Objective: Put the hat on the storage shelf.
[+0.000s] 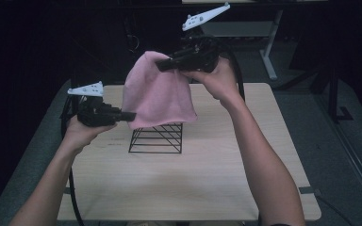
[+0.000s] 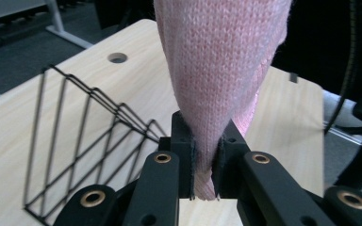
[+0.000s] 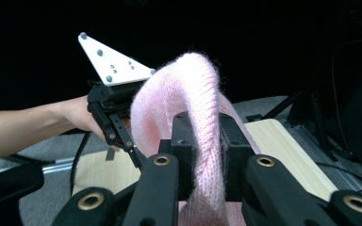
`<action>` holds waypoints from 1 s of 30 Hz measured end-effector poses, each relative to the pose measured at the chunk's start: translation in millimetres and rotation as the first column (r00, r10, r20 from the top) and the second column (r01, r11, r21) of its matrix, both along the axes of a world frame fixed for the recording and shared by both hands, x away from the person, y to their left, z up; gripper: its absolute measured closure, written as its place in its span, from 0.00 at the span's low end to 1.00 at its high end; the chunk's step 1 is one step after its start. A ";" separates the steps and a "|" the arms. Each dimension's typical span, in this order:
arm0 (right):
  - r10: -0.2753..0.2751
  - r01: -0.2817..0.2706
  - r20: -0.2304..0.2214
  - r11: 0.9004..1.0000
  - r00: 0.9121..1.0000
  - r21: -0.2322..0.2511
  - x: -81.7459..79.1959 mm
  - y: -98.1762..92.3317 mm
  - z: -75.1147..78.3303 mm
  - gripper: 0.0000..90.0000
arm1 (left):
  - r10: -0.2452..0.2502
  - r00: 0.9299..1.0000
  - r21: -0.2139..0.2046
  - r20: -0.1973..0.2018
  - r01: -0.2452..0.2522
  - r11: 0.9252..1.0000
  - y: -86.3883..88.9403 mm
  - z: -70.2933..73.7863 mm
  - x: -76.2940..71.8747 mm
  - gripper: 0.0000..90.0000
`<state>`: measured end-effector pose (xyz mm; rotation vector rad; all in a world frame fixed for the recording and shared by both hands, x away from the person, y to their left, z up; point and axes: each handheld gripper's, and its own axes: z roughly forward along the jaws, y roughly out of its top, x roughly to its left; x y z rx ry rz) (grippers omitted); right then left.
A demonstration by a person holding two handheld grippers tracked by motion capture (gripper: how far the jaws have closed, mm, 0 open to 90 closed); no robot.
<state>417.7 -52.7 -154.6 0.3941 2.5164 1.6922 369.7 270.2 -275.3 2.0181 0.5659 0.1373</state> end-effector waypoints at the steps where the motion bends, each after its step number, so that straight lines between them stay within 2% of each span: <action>1: -0.005 0.005 0.000 1.000 1.000 0.004 1.9 -0.1 -0.9 0.88 | 0.009 1.000 0.015 0.004 -0.009 1.000 0.4 1.3 2.6 0.90; 8: -0.038 0.038 -0.001 0.999 0.999 0.010 14.1 0.3 -7.4 0.88 | 0.057 0.998 0.040 0.016 -0.058 0.998 0.8 -0.1 18.4 0.90; 9: -0.043 0.043 -0.006 0.999 0.999 0.005 17.6 0.8 -9.8 0.88 | 0.066 0.998 0.055 0.016 -0.067 0.996 -0.4 -2.4 21.7 0.90; 15: -0.045 0.045 -0.029 0.999 0.999 -0.001 25.7 2.3 -17.4 0.88 | 0.079 0.997 0.078 0.017 -0.080 0.994 -0.6 -7.2 27.8 0.90; 18: -0.044 0.044 -0.026 0.999 0.999 -0.003 27.2 3.2 -19.7 0.88 | 0.085 0.996 0.096 0.026 -0.088 0.992 -0.1 -9.4 30.1 0.90; 30: -0.049 0.048 -0.052 0.999 0.997 -0.009 33.0 5.2 -31.2 0.88 | 0.099 0.995 0.120 0.016 -0.100 0.988 1.6 -16.2 34.3 0.90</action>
